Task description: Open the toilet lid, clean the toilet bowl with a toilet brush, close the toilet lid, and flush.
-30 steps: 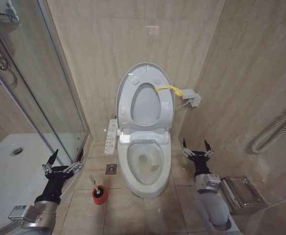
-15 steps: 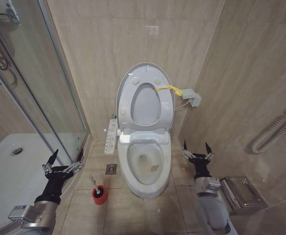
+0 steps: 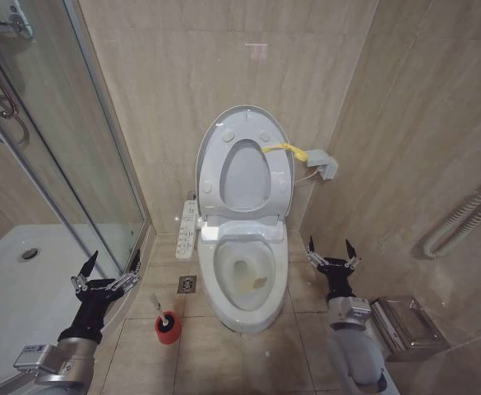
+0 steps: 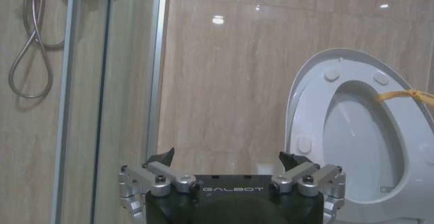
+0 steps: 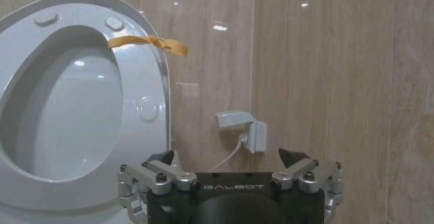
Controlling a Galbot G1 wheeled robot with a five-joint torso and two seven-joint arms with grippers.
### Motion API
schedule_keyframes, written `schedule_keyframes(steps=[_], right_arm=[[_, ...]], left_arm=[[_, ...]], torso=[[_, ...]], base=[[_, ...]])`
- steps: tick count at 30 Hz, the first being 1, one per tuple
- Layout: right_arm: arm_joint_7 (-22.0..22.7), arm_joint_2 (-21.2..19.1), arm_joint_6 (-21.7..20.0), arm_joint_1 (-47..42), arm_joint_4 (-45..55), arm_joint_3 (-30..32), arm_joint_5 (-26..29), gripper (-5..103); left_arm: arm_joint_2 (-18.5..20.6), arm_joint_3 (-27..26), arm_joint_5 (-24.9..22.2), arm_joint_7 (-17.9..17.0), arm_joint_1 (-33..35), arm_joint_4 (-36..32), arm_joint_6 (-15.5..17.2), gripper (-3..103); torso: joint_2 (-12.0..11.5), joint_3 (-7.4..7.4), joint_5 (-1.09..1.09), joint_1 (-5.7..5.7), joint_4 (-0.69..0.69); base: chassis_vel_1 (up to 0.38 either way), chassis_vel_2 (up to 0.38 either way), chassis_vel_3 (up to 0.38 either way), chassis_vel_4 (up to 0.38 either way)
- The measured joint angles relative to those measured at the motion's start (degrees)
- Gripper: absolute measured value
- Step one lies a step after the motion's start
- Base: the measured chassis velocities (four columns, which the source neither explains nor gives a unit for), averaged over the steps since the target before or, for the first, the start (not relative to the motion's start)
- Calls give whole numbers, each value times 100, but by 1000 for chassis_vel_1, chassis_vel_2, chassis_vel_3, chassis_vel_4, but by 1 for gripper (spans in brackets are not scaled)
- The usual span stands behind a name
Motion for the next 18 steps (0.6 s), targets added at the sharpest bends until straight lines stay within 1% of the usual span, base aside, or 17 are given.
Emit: schedule_keyframes(steps=[18], right_arm=[[1,-5,-5,6,-7,-4,2,100]], left_arm=[[0,0,0,0,0,0,0,100]], torso=[[0,0,1,0,0]], base=[[0,0,0,0]])
